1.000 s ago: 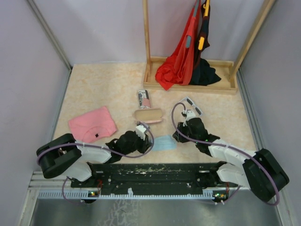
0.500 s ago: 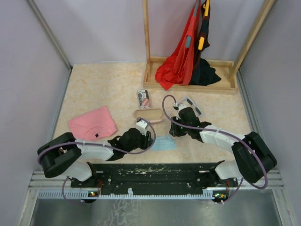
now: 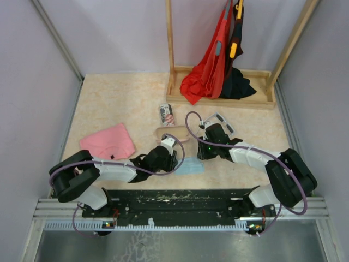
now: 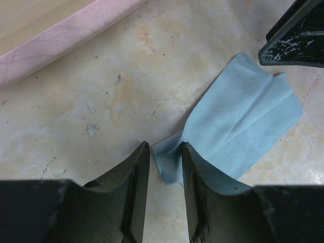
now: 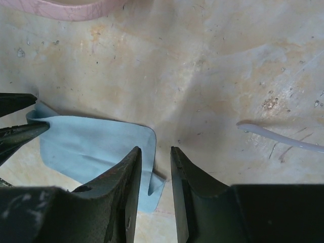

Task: Organize the sunglasses
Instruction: Fold the glasses cleaning cloth at the center of the board.

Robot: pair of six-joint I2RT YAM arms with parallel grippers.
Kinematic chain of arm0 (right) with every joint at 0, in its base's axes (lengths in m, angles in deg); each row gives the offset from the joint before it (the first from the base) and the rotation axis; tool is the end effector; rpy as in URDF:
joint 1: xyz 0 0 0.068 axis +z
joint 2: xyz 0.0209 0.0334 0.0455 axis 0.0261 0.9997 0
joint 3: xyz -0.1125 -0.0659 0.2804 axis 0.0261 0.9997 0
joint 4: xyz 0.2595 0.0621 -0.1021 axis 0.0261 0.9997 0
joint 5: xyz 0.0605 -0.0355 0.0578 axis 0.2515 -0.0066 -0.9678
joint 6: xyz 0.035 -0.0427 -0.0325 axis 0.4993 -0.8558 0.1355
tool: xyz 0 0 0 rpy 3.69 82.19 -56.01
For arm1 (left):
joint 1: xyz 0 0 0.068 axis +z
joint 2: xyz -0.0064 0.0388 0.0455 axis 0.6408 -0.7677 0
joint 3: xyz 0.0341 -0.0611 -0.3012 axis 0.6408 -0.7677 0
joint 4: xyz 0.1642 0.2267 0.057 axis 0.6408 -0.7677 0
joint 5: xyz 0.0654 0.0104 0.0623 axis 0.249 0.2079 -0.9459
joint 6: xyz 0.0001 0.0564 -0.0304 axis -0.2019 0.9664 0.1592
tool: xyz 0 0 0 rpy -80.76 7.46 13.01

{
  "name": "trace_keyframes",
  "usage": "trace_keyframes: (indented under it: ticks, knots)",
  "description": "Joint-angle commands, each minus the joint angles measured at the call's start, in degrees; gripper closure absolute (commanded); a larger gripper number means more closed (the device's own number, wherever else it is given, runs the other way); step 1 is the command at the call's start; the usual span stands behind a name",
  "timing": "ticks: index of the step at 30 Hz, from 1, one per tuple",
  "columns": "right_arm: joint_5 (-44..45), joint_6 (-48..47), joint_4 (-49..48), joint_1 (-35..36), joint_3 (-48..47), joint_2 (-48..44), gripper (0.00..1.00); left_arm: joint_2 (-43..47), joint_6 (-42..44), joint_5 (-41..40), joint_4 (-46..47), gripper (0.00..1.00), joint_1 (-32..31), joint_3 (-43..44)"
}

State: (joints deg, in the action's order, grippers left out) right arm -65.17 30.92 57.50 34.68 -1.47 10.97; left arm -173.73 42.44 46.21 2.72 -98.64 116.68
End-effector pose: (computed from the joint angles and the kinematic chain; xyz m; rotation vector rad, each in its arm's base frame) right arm 0.2282 0.1574 0.1690 -0.3729 2.5316 0.5393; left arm 0.1633 -0.2458 0.1469 0.5360 2.1527 -0.5400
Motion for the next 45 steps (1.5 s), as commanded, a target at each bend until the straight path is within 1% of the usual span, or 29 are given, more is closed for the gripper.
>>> trace_keyframes:
  ticks: [1,6,10,15,19,26,28,31,32,34,38,41,45]
  knots:
    - [-1.1,-1.1,-0.3,-0.4,-3.5,0.6,0.7,-0.2,0.0,-0.1,0.3,0.64,-0.2,1.2]
    - [-1.7,-1.1,-0.8,-0.4,-3.4,1.0,0.69,0.1,0.4,-0.2,0.6,0.67,-0.2,1.3]
    - [-2.1,-0.9,-1.2,-0.4,-3.1,1.3,0.69,0.5,0.5,-0.3,0.6,0.63,-0.2,1.3]
    - [-2.3,-0.8,-1.6,-0.4,-2.9,1.5,0.69,0.9,0.8,-0.4,0.7,0.64,-0.2,1.4]
    - [-2.0,-0.8,-1.3,-0.4,-2.7,1.5,0.69,0.7,0.9,-0.4,0.9,0.7,-0.2,1.7]
    - [-1.6,-0.9,-1.0,-0.4,-2.5,1.3,0.69,0.8,1.2,-0.3,1.0,0.88,-0.2,1.9]
    - [-1.4,-1.1,-0.7,-0.4,-2.6,1.2,0.69,0.8,1.3,-0.3,1.0,0.91,-0.2,1.8]
    - [-1.3,-1.3,-0.7,-0.4,-2.8,0.8,0.65,0.9,1.4,0.2,1.1,0.94,-0.2,1.6]
    - [-1.3,-1.4,-0.6,-0.4,-3.0,0.6,0.6,0.9,1.5,0.4,1.2,0.96,-0.3,1.4]
    - [-1.4,-1.8,-0.1,-0.4,-3.8,0.9,0.55,0.9,1.6,0.8,1.6,0.98,-0.3,1.1]
    - [-0.8,-3.5,2.4,0.2,-6.4,2.4,0.54,0.4,1.6,1.6,2.5,0.99,-0.3,0.4]
    - [1.2,-4.5,4.8,1.3,-8.4,4.3,0.54,-0.4,1.4,2.1,2.9,0.99,-0.3,0.2]
    - [3.6,-4.9,6.9,3.0,-10.4,6.7,0.57,-0.7,0.9,2.3,3.6,0.99,-0.3,-0.2]
